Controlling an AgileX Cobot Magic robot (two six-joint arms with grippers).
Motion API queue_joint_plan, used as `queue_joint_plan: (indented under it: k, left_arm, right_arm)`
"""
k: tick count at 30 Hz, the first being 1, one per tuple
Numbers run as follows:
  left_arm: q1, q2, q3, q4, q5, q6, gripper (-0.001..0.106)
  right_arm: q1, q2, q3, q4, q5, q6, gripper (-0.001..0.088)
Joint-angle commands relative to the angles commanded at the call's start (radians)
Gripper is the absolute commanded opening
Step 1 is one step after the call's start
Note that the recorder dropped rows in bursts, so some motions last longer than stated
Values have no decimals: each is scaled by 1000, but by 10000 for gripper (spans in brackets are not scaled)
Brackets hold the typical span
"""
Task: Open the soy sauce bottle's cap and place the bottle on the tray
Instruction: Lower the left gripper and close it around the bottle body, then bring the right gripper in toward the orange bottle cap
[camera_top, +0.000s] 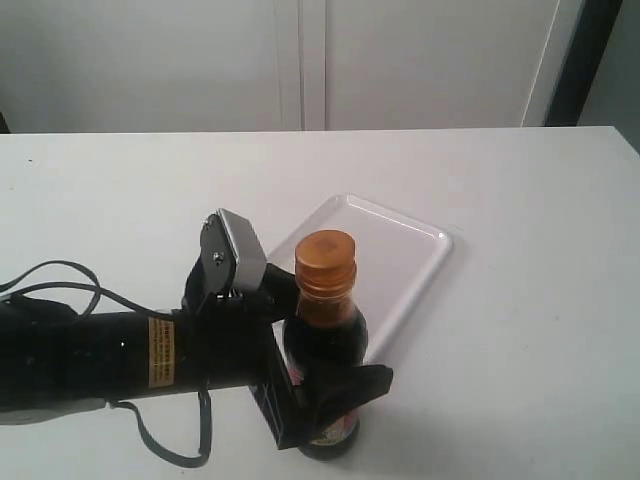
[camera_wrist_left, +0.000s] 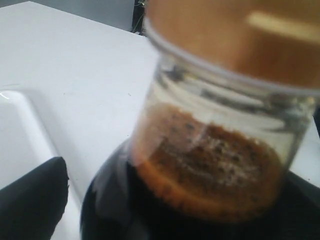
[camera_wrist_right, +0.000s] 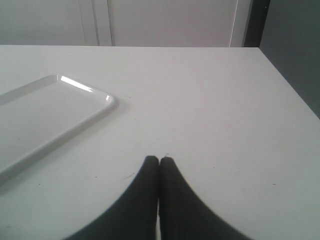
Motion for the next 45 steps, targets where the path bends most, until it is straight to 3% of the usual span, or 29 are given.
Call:
queue_joint_plan:
  k: [7, 9, 15, 35, 39, 42, 45]
  left_arm:
    - [0, 25, 0, 0, -42, 28, 826]
    - [0, 24, 0, 7, -43, 38, 682]
    - [0, 24, 0, 68, -36, 83, 21]
    - [0, 24, 0, 104, -51, 107, 0]
    - [0, 24, 0, 108, -51, 107, 0]
    - [0, 24, 0, 113, -51, 107, 0]
    - [0, 24, 0, 113, -51, 109, 0]
  right_arm:
    - [0, 0, 0, 0, 0, 23, 0]
    - [0, 0, 0, 0, 0, 23, 0]
    - [0, 0, 0, 0, 0, 23, 0]
    - [0, 0, 0, -3, -12, 26, 0]
    - [0, 0, 0, 13, -159, 45, 0]
    - [0, 0, 0, 64, -395, 144, 0]
    - [0, 0, 0, 68, -482, 278, 0]
